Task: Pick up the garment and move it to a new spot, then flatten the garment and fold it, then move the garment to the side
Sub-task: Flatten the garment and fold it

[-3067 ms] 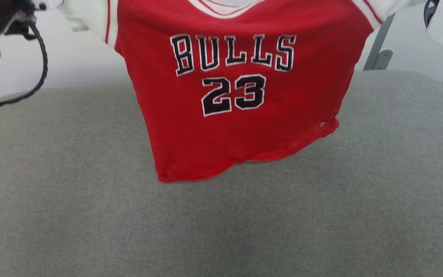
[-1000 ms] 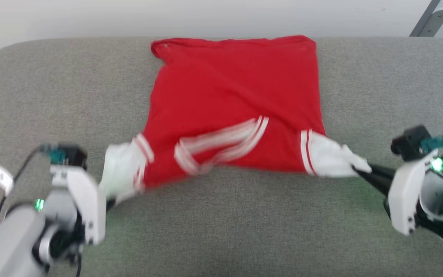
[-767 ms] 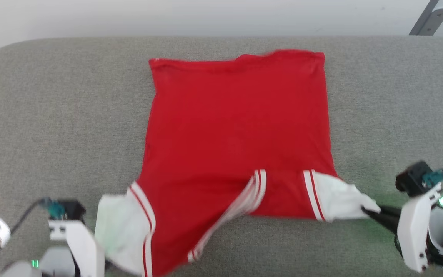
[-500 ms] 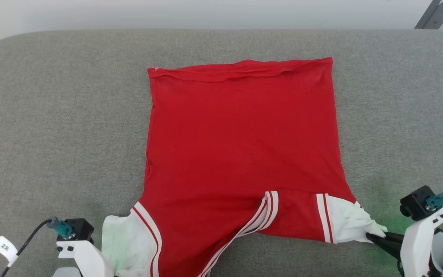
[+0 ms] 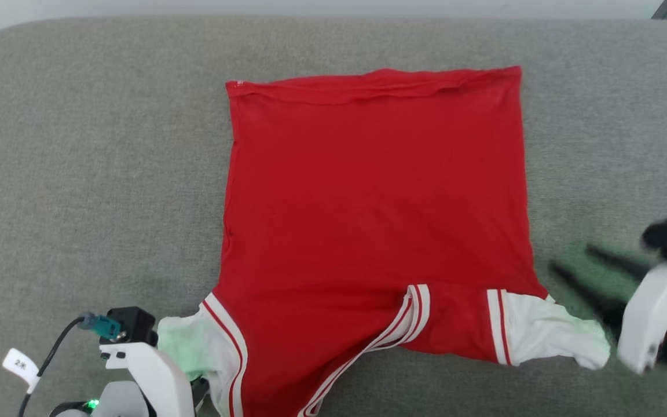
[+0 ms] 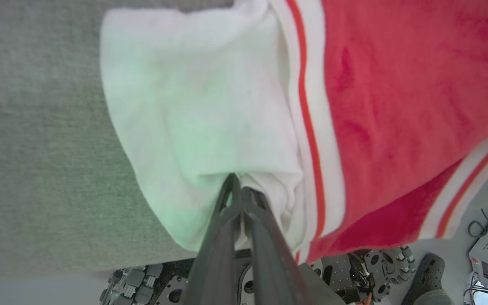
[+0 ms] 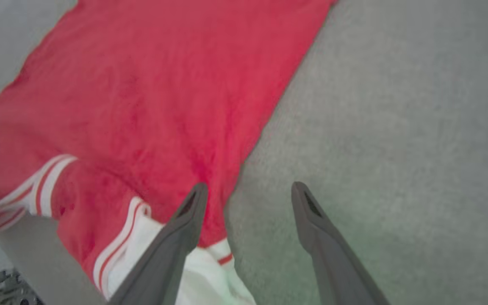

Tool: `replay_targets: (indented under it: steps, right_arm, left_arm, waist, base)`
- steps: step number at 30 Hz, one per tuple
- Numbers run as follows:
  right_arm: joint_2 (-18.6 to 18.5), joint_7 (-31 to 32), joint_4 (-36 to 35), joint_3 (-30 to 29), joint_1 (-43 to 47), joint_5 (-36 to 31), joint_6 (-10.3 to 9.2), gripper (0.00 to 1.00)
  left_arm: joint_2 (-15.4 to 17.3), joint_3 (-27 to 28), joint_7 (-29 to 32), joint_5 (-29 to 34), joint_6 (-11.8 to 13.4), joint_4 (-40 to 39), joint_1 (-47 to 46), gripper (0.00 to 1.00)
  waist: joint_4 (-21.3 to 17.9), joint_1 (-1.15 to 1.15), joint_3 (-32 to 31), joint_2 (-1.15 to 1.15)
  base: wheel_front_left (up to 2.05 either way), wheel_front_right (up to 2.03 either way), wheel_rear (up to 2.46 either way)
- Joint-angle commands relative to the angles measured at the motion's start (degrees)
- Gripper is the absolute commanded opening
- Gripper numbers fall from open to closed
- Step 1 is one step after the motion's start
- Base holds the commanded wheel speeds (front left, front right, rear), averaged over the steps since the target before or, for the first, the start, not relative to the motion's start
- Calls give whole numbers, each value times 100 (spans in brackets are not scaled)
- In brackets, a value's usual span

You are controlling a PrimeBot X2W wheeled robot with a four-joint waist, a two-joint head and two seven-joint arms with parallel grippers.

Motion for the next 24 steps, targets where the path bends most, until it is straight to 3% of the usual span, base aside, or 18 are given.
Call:
replay_targets:
  steps: [1,7,12,24]
  right_arm:
    - [300,98,-151,-366,-169,-179,-5,100]
    - [969,441,-126,-1060,-895,-863,-4,100]
    - [1306,626,674,-1191,-1911,-1361,-5,100]
    - [1181,1018,3541,-1112,-3923,-2002,-5,100]
  left_arm:
    - [-55,-6,-43,32,-29,-57,-122,0]
    - [-210,-85,-40,114,-118,-95,-361,0]
    - [-412,-246,12,247,-268,-12,-715,0]
    - [-867,-583,84,381,-626,360,-1304,0]
  waist:
    - [73,0,100,0]
    - [298,0,346,0]
    - [603,0,576,0]
    - [1388,0,965,0]
  base:
    - [0,0,0]
    - [0,0,0]
    - [0,0,0]
    - [0,0,0]
